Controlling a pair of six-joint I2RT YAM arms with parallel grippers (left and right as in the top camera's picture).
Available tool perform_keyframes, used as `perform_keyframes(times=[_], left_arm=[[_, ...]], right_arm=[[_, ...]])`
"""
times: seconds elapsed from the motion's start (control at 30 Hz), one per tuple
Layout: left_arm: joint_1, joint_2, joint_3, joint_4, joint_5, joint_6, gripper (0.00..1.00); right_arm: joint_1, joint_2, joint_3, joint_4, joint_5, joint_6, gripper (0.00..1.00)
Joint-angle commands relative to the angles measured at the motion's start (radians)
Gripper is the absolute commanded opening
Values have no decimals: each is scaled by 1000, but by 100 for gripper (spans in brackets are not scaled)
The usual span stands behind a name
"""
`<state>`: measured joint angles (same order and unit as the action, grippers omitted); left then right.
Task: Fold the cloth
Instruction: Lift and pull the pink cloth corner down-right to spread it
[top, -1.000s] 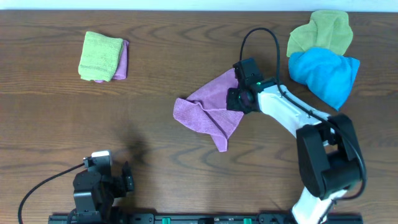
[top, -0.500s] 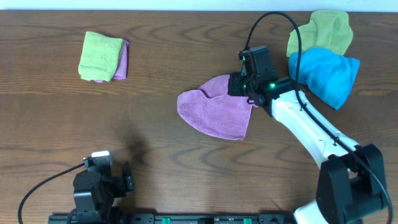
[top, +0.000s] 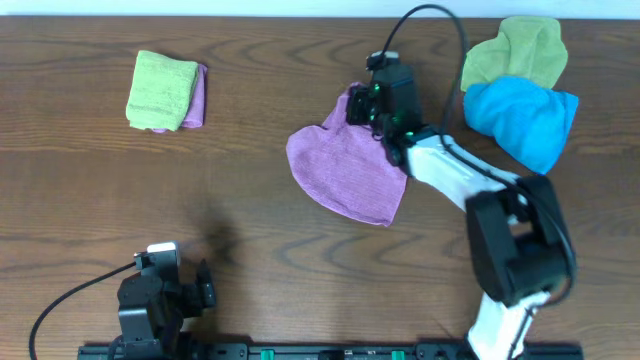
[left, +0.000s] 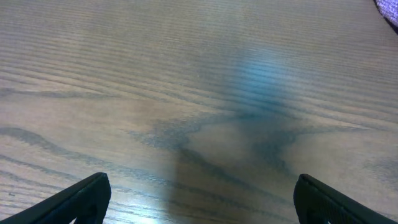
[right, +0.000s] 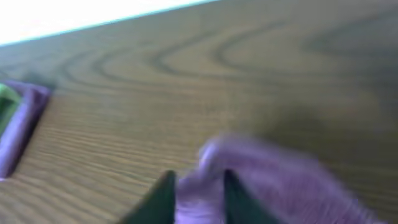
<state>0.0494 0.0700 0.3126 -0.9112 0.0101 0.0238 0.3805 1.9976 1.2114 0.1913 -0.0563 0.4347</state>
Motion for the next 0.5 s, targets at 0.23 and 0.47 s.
perform_keyframes(times=[0.23,0.47], left_arm=[[-5,-3,-10,-10,-20,6,95],[-5,-3,-10,-10,-20,6,95]], right_arm=[[20,-179,48,-225,-56,6,76],[17,-456,48,-865,-56,-14,99]])
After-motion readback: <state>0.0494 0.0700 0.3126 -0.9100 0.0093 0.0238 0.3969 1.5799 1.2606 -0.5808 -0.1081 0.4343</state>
